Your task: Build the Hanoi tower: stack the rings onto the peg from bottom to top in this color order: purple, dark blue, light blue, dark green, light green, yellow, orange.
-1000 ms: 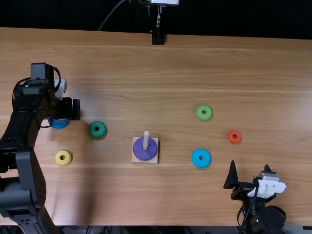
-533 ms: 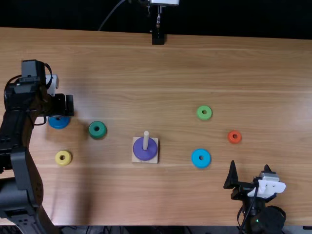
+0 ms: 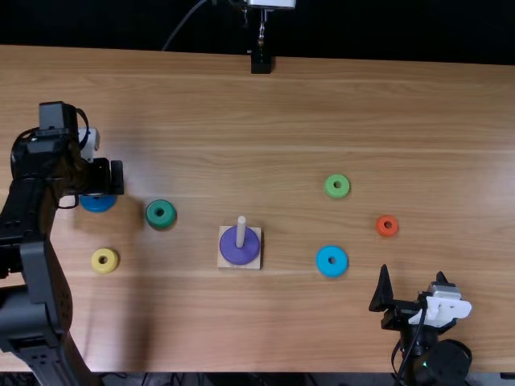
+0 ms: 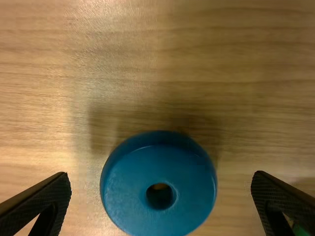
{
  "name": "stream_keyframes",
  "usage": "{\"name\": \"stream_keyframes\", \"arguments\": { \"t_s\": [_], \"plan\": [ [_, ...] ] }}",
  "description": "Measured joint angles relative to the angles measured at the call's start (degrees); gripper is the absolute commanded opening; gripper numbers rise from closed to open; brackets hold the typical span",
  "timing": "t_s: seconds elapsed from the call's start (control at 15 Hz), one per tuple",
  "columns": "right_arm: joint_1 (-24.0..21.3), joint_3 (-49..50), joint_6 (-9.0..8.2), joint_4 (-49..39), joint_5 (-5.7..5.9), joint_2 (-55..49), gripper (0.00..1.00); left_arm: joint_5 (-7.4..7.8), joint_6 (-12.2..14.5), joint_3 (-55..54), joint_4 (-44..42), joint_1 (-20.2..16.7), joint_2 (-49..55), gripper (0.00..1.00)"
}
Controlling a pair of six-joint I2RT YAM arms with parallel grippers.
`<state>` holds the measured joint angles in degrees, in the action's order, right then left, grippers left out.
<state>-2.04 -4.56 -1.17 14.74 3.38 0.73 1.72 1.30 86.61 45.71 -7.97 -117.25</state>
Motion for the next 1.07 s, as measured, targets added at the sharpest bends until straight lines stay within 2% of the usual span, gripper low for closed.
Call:
{"name": "stream_keyframes", "arguments": {
  "t_s": [1.07],
  "plan": [
    [0.0, 0.0, 0.0, 0.0, 0.0, 0.0, 1.0, -0.02, 0.0, 0.0, 0.7, 0.0, -2.6, 1.0]
  ]
}}
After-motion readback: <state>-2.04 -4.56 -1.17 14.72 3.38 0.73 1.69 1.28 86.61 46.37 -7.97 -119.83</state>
